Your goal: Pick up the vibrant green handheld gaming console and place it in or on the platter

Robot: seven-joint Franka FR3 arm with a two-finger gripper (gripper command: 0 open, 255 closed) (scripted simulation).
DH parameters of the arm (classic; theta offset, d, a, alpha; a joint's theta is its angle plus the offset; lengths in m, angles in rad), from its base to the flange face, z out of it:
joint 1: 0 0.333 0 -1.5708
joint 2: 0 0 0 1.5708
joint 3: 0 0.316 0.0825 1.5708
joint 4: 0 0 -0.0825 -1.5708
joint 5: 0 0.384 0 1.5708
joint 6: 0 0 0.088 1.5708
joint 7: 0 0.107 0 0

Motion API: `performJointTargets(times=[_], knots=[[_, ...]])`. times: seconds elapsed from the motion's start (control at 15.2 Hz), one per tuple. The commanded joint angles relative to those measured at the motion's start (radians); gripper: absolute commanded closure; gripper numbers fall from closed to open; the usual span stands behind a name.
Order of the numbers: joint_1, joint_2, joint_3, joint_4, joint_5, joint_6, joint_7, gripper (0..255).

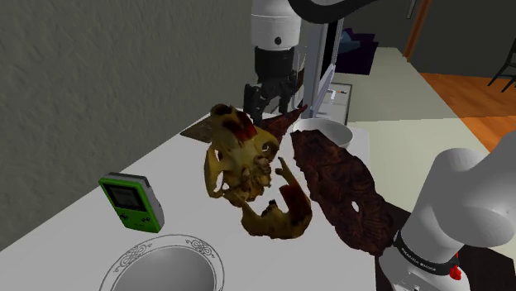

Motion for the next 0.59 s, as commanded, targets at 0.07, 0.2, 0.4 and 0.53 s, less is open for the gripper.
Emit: performJointTargets(times=[0.07, 0.2, 0.4, 0.53], knots=[[0.055, 0.104, 0.039, 0.066, 0.066, 0.005, 0.081, 0], [0.102, 0.169, 0.040, 0.126, 0.047, 0.007, 0.134, 0], [0.168, 0.272, 0.043, 0.225, 0.017, 0.004, 0.208, 0], [0.191, 0.342, 0.061, 0.298, -0.002, -0.003, 0.253, 0]])
